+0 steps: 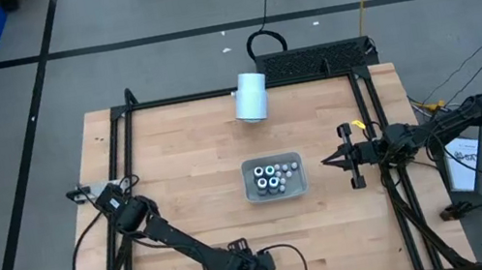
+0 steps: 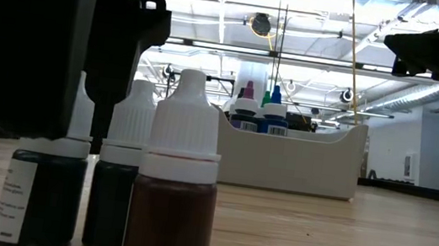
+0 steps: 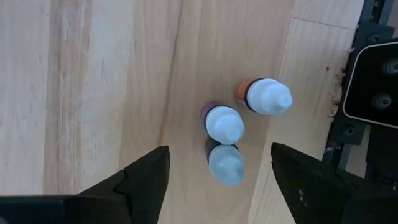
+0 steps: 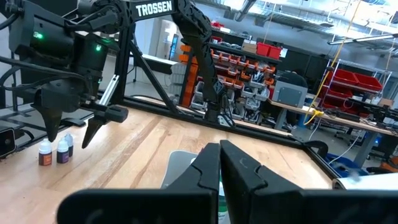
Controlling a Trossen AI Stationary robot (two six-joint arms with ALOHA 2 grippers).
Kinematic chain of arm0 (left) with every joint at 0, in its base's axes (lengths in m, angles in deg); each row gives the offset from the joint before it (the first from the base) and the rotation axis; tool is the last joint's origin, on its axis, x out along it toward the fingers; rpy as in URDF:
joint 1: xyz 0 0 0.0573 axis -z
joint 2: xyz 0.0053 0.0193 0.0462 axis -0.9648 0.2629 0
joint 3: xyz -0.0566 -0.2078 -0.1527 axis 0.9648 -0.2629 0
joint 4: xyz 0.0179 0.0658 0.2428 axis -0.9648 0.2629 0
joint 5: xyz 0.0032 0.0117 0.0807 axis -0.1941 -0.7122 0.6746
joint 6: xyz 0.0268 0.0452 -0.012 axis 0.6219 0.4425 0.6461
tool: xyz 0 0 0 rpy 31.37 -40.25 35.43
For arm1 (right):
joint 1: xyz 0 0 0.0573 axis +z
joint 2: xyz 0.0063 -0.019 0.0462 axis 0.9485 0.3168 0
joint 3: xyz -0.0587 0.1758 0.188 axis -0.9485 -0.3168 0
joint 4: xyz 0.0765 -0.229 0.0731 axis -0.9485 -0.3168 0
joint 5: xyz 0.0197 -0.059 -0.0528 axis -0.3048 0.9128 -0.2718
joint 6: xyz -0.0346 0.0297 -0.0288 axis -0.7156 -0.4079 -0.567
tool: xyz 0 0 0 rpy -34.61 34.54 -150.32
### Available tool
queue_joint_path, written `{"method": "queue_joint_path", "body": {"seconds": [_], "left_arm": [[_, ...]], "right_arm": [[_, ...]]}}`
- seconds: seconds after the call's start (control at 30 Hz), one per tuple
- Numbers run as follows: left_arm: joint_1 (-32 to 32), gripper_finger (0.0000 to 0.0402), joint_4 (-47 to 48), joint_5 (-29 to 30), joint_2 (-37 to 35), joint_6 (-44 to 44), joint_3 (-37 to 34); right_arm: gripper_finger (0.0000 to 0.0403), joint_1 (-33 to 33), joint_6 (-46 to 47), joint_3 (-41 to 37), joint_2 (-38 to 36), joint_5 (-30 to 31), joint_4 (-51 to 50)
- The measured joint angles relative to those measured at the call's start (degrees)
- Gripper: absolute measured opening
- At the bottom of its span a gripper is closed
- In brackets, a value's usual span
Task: Pick & Place food coloring
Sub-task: Put the small black food coloring bottle into the gray bin
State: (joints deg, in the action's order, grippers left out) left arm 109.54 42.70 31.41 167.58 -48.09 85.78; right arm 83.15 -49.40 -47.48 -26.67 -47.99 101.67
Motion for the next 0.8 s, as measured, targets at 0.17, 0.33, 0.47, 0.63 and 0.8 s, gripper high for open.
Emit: {"method": "queue_joint_path", "body": {"seconds": [0.17,0.33,0.47,0.63,0.8], "left_arm": [[0.00,0.0245,0.00,0.00,0.00,0.62,0.02],[0.10,0.0203,-0.02,-1.40,0.00,0.64,0.02],[0.22,0.0184,-0.02,-1.25,0.00,2.07,0.04],[0.22,0.0170,-0.04,-0.94,0.00,2.46,0.04],[0.22,0.0160,-0.47,-0.08,0.00,2.46,0.04]], "right_arm": [[0.0004,0.00,0.11,0.00,0.00,0.00,0.02],[0.0004,0.02,0.15,0.00,0.00,0.00,0.02],[0.0004,0.00,0.15,0.00,0.00,0.00,0.02],[0.0004,0.02,0.77,0.00,-0.02,0.00,-0.22],[0.0004,0.02,0.80,0.00,-0.02,0.00,-1.18]]}}
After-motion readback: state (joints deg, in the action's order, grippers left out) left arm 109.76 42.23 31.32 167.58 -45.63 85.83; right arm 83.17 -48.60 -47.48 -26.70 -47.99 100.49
